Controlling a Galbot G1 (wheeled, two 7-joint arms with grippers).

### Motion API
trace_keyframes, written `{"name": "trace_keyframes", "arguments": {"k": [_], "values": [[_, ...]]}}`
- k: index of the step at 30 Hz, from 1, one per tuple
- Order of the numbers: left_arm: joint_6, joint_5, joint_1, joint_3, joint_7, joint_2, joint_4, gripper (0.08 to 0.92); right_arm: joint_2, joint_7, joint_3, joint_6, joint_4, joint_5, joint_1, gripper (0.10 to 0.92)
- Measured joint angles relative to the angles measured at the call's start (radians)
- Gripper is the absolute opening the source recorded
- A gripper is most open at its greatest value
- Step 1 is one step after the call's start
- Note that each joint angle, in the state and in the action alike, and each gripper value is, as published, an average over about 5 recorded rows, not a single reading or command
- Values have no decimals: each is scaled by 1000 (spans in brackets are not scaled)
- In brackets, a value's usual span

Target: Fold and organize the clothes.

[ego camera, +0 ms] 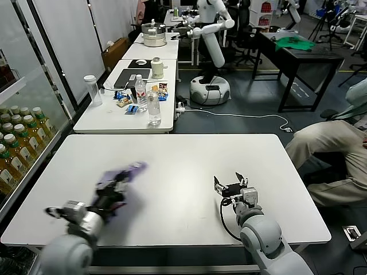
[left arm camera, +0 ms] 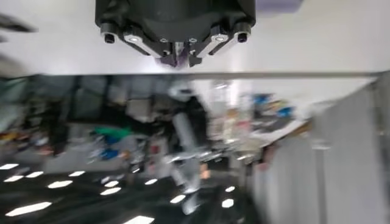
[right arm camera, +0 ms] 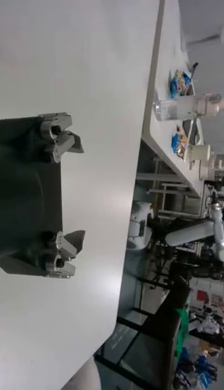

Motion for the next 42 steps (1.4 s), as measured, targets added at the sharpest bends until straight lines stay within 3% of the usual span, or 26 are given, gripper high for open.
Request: {"name": "trace_keyframes", "arguments": {"k": [7,17,20,32,35,42], "values": [[-73,81,-11,70,0,-15,-57,465,1,-10,-3,0,-7,-1,12,823],[-165,112,26,-122,-24,58,2,755,40,-11,-87,-2,-14,44,43,823],[-181,121,30,-152,-25,62,21,808,50,1,-146,-3,-1,87,40,823],[-229,160,44,-204,-26,61,70,823,54,121,-296,-3,36,280,14,814],[-237,166,46,-206,-26,56,77,823,64,159,-307,-2,30,319,18,769],[-258,174,55,-221,-27,56,98,823,92,227,-329,0,-10,398,24,571]]}}
